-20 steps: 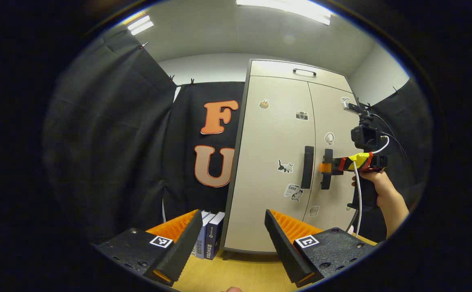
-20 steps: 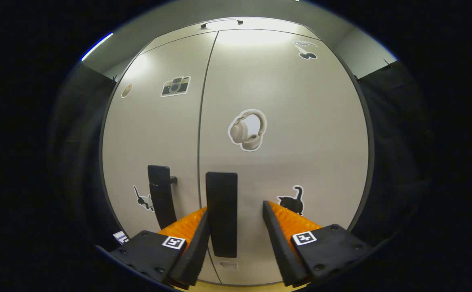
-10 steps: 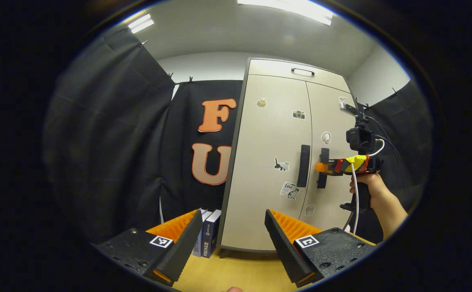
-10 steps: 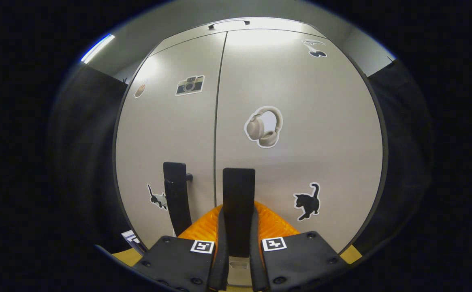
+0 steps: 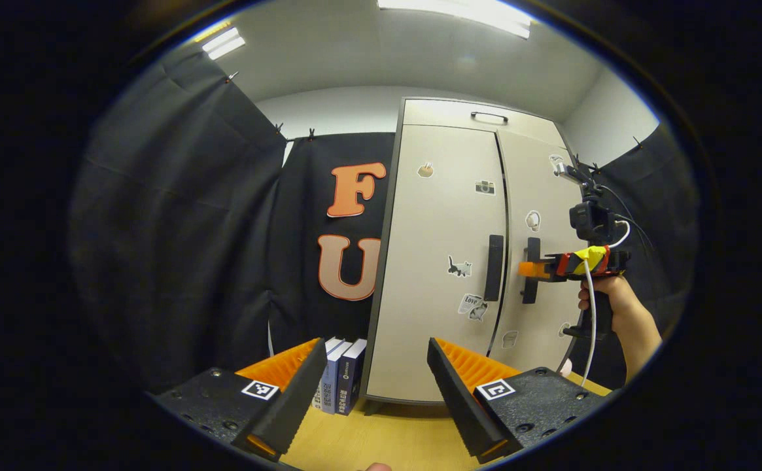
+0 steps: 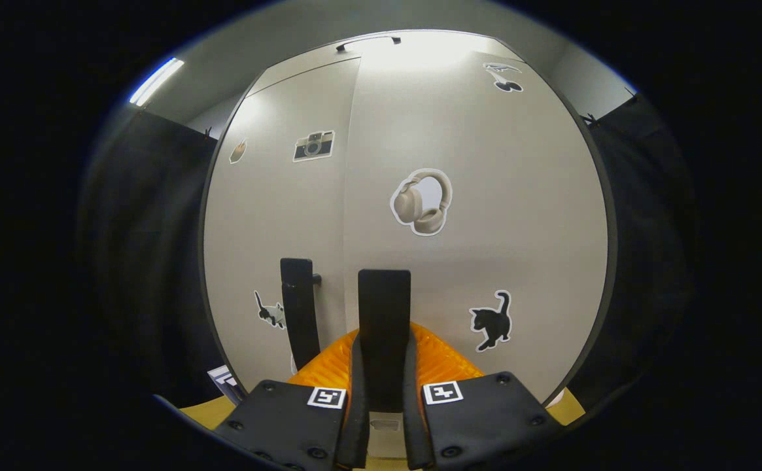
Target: Open the right door of the double-door shoe cabinet with the right hand, and open the left door with the left hand.
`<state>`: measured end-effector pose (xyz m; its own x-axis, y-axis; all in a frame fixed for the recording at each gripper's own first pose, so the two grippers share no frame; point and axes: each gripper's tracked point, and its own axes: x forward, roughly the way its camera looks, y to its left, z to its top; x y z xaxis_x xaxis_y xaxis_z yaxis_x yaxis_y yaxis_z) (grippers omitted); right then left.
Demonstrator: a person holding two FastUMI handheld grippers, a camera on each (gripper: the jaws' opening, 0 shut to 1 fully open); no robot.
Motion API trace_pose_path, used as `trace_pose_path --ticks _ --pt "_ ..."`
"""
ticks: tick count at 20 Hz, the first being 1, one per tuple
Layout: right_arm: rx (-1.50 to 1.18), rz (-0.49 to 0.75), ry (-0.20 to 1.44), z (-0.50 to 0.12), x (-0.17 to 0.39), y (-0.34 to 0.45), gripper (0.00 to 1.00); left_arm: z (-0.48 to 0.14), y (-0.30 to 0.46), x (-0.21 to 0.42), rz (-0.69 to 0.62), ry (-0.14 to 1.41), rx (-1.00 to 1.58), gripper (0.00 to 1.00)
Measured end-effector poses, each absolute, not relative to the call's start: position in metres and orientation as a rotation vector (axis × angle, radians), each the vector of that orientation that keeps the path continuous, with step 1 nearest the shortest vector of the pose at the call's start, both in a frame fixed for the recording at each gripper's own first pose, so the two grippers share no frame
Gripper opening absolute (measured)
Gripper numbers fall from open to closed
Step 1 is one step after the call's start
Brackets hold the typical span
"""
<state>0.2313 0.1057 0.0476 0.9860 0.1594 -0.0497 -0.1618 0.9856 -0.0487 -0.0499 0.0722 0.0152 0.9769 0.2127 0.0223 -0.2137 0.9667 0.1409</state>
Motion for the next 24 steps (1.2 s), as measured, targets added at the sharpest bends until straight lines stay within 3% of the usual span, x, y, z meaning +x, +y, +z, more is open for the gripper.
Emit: trace_pose_path --ticks 7,9,10,11,20,21,22,23,24 --pt "-0.103 0.206 0.071 0.049 0.196 0.095 0.3 0.015 0.063 -0.053 0.21 -0.007 0.135 0.92" --pt "-0.096 0.228 0.068 0.05 0.185 0.093 0.3 0.016 0.061 -0.054 0.211 -0.01 0.135 0.95" --pt "-0.094 0.24 0.066 0.05 0.183 0.092 0.34 0.016 0.058 -0.053 0.21 -0.01 0.133 0.95" --pt "-0.096 0.252 0.066 0.05 0.178 0.09 0.3 0.016 0.059 -0.055 0.211 -0.01 0.132 0.95" --pt "-0.073 0.328 0.073 0.051 0.129 0.06 0.3 0.013 0.055 -0.052 0.219 -0.007 0.13 0.95" --pt "-0.067 0.334 0.074 0.052 0.124 0.055 0.34 0.011 0.054 -0.051 0.215 -0.003 0.127 0.95" --pt "-0.06 0.342 0.077 0.052 0.121 0.052 0.3 0.008 0.052 -0.049 0.21 0.003 0.124 0.95" --pt "-0.052 0.349 0.079 0.053 0.118 0.049 0.34 0.006 0.05 -0.048 0.205 0.007 0.122 0.95" --pt "-0.046 0.354 0.081 0.053 0.116 0.045 0.3 0.005 0.048 -0.046 0.198 0.01 0.118 0.95"
